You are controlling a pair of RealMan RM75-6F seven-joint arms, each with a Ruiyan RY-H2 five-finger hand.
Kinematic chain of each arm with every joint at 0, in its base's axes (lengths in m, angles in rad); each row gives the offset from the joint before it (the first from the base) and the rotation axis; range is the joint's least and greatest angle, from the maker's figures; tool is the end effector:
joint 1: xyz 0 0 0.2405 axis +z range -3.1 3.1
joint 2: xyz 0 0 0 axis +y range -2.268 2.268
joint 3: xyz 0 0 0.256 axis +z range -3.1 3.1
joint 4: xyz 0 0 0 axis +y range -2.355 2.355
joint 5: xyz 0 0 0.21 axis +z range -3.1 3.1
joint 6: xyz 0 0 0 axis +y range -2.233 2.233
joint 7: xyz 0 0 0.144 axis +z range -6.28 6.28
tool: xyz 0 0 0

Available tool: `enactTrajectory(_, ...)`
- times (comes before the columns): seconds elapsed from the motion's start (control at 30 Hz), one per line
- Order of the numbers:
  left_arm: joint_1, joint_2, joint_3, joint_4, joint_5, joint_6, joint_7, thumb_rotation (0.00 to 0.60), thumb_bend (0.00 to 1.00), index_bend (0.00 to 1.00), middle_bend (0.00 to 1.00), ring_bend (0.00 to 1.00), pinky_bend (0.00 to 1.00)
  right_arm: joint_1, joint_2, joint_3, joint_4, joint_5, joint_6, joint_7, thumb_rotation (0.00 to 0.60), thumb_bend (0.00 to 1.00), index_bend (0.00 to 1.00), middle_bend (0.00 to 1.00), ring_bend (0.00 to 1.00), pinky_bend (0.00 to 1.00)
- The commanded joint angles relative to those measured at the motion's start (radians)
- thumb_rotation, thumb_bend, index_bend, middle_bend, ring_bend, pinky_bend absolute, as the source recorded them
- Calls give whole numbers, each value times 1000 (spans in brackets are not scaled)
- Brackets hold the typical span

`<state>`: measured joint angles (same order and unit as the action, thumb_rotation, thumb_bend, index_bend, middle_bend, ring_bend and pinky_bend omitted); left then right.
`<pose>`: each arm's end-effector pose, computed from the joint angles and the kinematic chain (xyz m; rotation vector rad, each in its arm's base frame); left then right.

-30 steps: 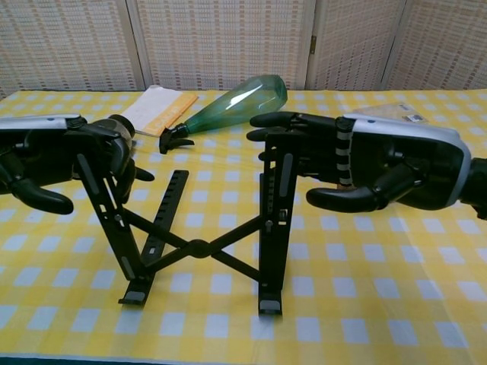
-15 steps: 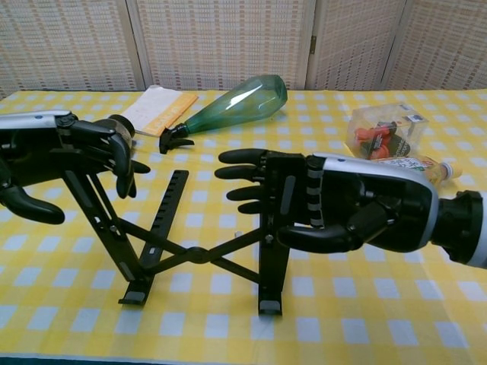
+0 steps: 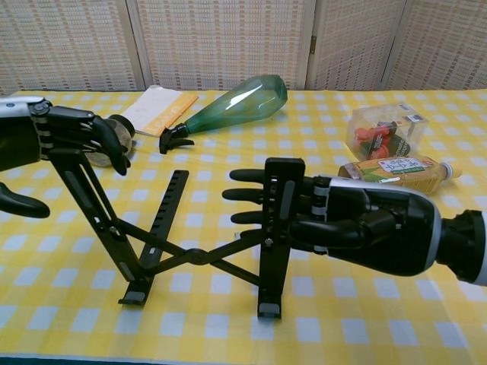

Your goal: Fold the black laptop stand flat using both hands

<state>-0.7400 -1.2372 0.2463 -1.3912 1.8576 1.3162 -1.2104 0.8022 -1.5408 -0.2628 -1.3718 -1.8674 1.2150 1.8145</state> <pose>-0.2022 0.2778 0.0667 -2.0230 -1.8543 -1.4582 -0.1522 -0.2385 -0.0386 -1.1491 2.1956 -1.0201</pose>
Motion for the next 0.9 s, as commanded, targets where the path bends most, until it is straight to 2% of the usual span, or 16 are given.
enactTrajectory(0.03,6,4,0,0,-4,-2,11,600,151,336,328,196,13,1,-11,-16,13,8,11,32,600,398,0,0,48,0)
enactTrajectory(0.63,-3,-2,0,4,-2,-46,54,600,151,307,302,172,0,-39,-37,-76,-12,14,47,77,600,398,0,0,24,0)
enactTrajectory(0.73,-3,-2,1,4,-6,-67,101,600,151,302,295,167,0,-49,-28,-76,-21,6,71,39,600,398,0,0,21,0)
enactTrajectory(0.9,5,1,1,-15,-18,-103,218,600,152,301,289,162,0,-66,21,-62,-72,-12,130,-100,600,398,0,0,16,0)
